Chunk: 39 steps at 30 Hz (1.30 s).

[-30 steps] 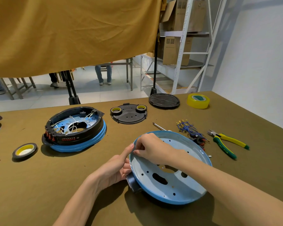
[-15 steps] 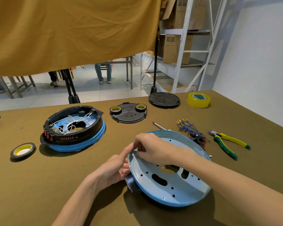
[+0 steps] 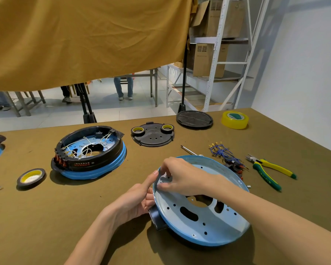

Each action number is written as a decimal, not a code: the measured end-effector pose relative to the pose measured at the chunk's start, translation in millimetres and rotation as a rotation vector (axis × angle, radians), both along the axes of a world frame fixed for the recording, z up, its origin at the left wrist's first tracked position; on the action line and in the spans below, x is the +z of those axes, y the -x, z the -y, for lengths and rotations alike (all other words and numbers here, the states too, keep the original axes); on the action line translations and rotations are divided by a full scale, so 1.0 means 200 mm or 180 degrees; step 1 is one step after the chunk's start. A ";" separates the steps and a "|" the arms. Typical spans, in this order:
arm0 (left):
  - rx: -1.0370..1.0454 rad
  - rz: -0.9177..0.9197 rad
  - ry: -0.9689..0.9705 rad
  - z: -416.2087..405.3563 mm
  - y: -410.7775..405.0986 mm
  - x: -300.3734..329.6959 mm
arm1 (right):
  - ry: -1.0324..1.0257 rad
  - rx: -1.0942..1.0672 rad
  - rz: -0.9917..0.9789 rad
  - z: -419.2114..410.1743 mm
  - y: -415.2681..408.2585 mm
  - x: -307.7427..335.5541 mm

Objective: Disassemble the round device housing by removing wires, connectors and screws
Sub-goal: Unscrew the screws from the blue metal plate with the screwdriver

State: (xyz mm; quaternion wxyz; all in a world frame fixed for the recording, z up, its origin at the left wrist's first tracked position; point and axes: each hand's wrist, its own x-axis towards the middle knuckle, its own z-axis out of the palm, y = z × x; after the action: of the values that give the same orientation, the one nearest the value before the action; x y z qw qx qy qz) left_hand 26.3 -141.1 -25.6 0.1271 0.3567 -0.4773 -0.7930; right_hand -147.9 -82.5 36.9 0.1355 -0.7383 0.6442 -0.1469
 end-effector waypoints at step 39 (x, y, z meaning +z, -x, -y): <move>-0.0232 -0.0143 -0.0154 0.04 -0.03 -0.03 | 0.0004 -0.0021 0.0064 0.00 -0.02 0.00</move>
State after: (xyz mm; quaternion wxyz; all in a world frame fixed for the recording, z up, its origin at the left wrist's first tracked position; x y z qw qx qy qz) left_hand 32.2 -149.6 -32.1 0.1001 0.3240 -0.4677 -0.8162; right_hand -144.1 -82.4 37.5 0.1410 -0.7347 0.6451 -0.1552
